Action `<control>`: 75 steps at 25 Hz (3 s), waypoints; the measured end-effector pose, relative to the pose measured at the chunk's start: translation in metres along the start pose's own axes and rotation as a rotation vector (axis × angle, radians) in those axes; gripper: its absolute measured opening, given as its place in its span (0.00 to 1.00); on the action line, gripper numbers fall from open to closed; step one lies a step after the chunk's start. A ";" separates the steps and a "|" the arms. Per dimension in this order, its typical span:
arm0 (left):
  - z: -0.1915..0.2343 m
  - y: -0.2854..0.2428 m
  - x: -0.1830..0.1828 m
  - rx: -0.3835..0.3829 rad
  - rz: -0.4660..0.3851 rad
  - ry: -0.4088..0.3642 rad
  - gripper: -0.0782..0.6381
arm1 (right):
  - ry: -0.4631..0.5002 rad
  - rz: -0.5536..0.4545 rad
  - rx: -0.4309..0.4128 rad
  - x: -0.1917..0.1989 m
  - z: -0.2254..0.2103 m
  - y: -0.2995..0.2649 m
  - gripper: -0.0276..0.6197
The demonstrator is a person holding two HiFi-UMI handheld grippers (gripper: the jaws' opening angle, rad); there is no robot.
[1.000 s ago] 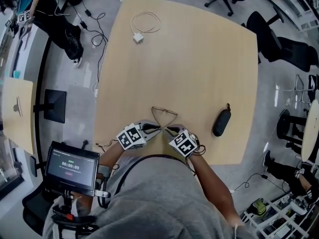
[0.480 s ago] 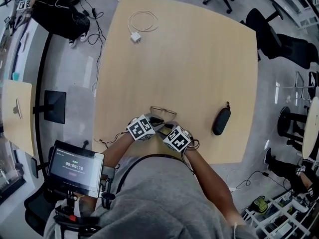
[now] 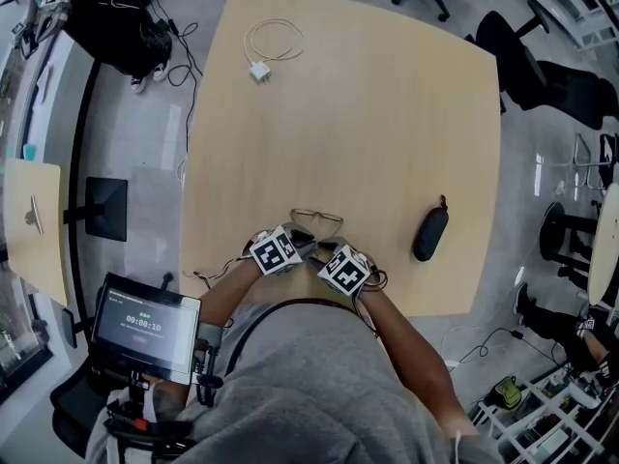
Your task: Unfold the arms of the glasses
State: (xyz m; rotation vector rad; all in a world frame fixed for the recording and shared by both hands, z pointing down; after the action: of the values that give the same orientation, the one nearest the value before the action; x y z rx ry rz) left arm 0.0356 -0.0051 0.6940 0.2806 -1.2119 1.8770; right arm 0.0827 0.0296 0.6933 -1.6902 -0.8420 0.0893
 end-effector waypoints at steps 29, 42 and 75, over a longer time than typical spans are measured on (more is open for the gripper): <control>-0.005 -0.012 0.007 -0.060 0.068 -0.003 0.12 | -0.017 0.010 -0.028 0.015 0.006 0.005 0.32; -0.011 -0.014 0.014 -0.071 0.099 -0.071 0.12 | -0.096 0.030 0.023 0.047 -0.013 0.031 0.32; -0.009 -0.012 0.016 -0.104 0.092 -0.067 0.12 | -0.053 0.101 -0.011 0.071 -0.002 0.033 0.32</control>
State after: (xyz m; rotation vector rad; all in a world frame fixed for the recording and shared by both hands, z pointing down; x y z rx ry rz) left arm 0.0372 0.0129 0.7059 0.2359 -1.3839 1.8885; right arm 0.1519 0.0664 0.6907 -1.7471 -0.7980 0.1997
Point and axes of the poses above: the fingertips, and each gripper's own axes: y backward along the fingers, z to its left, x out of its underside, the point moved 5 cm from there along y, backward along the fingers, and after that the axes turned 3 degrees about y, right-handed, at the moved point
